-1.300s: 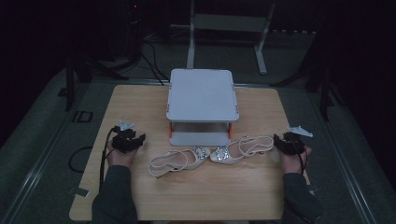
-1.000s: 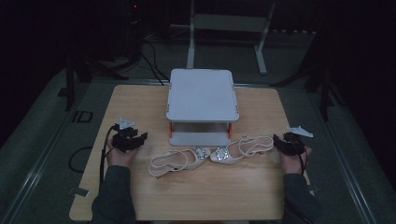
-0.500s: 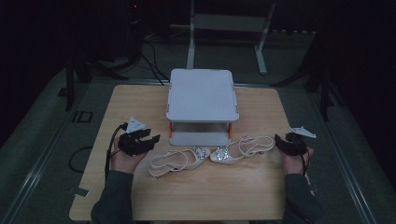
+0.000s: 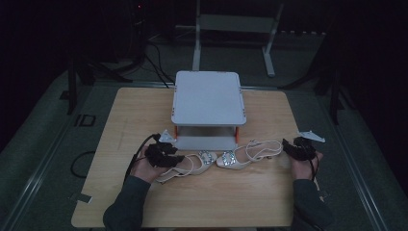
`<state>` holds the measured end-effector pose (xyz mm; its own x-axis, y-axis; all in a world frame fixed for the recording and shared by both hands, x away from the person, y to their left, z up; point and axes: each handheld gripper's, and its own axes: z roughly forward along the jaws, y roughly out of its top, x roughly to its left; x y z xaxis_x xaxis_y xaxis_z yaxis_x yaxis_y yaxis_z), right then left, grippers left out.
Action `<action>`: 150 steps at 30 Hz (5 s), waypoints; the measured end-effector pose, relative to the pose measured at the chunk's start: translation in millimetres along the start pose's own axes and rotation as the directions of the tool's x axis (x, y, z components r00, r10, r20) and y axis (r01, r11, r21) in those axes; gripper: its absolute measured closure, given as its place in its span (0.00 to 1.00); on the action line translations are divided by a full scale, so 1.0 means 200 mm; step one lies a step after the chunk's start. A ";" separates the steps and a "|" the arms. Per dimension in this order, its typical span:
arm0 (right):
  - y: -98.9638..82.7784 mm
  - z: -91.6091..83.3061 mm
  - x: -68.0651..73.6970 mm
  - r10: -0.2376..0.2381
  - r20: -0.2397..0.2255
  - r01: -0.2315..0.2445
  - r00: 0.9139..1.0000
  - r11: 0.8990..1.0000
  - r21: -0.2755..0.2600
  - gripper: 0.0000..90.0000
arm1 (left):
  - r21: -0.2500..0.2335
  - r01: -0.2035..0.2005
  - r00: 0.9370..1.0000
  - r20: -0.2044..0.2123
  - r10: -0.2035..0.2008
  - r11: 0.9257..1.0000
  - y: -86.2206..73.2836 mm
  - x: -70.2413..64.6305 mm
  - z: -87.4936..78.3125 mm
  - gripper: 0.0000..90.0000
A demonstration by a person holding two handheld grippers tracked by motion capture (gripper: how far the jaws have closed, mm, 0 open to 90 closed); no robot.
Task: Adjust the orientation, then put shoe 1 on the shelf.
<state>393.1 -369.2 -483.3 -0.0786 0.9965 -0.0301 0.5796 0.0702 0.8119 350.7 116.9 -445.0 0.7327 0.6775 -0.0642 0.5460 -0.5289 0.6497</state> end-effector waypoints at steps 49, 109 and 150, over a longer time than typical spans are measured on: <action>-0.01 0.02 -0.01 0.001 -0.003 0.000 1.000 1.000 0.014 0.56 | -0.170 0.344 0.935 -0.032 -0.354 0.923 -0.24 0.38 -0.33 0.90; -0.02 0.04 0.00 0.011 -0.017 -0.010 1.000 0.999 0.038 0.55 | -0.052 0.645 0.726 -0.269 -0.633 0.762 -0.31 0.77 -0.22 0.81; -0.01 0.06 0.01 0.013 -0.030 -0.011 0.999 0.999 0.037 0.54 | -0.277 0.728 0.604 -0.173 -0.778 0.627 0.09 0.73 -0.49 0.90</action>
<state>401.9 -367.2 -491.1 -0.0954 0.9954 -0.0025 0.6102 0.0605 0.7899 427.6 256.7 -368.6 -0.0520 0.9090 -0.4135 0.7632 0.3032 0.5706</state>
